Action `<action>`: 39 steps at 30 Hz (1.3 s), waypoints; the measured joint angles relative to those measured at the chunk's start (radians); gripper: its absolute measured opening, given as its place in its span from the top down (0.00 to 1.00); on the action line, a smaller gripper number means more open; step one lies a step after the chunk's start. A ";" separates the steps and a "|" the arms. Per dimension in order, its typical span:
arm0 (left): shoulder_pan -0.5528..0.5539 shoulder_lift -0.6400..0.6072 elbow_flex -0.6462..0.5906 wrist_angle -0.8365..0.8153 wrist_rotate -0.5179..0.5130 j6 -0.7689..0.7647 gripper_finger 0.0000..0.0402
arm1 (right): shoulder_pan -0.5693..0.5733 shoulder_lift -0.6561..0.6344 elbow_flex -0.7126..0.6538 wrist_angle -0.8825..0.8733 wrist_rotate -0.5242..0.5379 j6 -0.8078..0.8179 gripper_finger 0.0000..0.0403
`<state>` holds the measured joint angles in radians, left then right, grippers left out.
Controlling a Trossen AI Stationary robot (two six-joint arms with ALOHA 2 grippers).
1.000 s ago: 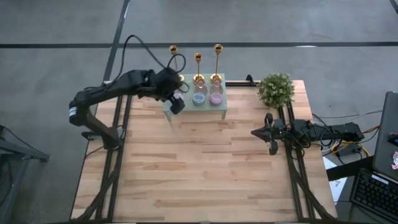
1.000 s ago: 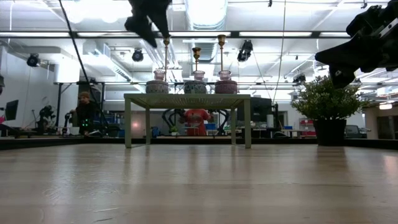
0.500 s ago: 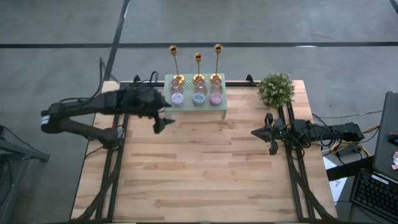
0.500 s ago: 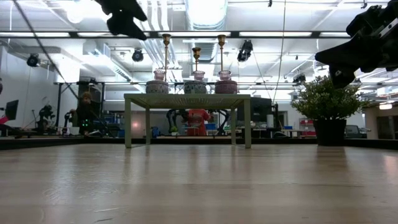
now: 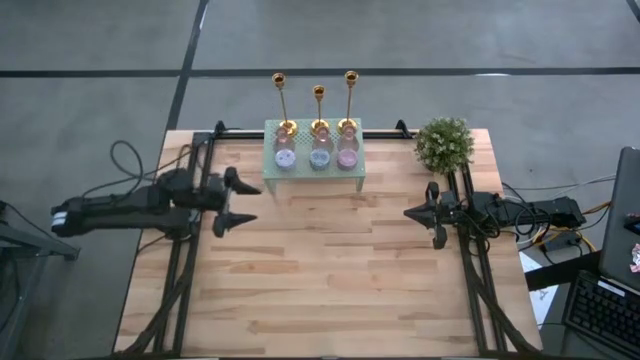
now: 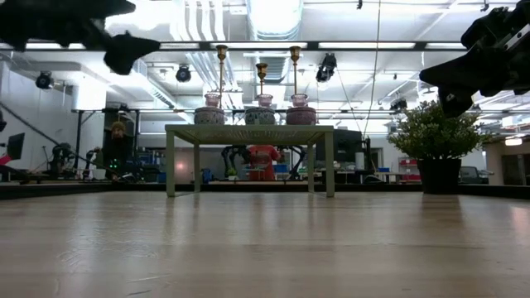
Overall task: Pick & Place candle stick holders
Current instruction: Return to Home Position
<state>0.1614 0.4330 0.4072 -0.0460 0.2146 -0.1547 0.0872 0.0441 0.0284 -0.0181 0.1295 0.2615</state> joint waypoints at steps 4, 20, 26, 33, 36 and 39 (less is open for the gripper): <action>0.000 -0.143 -0.149 0.137 -0.013 0.000 0.10 | 0.000 0.000 0.000 0.000 0.000 0.000 0.98; -0.001 -0.298 -0.396 0.341 -0.135 0.010 0.10 | 0.000 0.000 0.000 0.000 0.000 0.000 0.98; -0.001 -0.299 -0.396 0.342 -0.177 0.100 0.10 | 0.000 0.000 0.000 0.000 0.000 0.000 0.98; -0.001 -0.299 -0.396 0.335 -0.189 0.093 0.10 | 0.000 0.000 0.000 0.000 0.000 0.000 0.98; 0.000 -0.299 -0.396 0.335 -0.189 0.093 0.10 | 0.000 0.000 0.000 0.000 0.000 0.000 0.98; 0.000 -0.299 -0.396 0.335 -0.188 0.093 0.10 | 0.000 0.000 0.000 0.000 0.000 0.000 0.98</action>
<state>0.1612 0.1337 0.0113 0.2889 0.0262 -0.0620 0.0869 0.0438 0.0284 -0.0181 0.1297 0.2615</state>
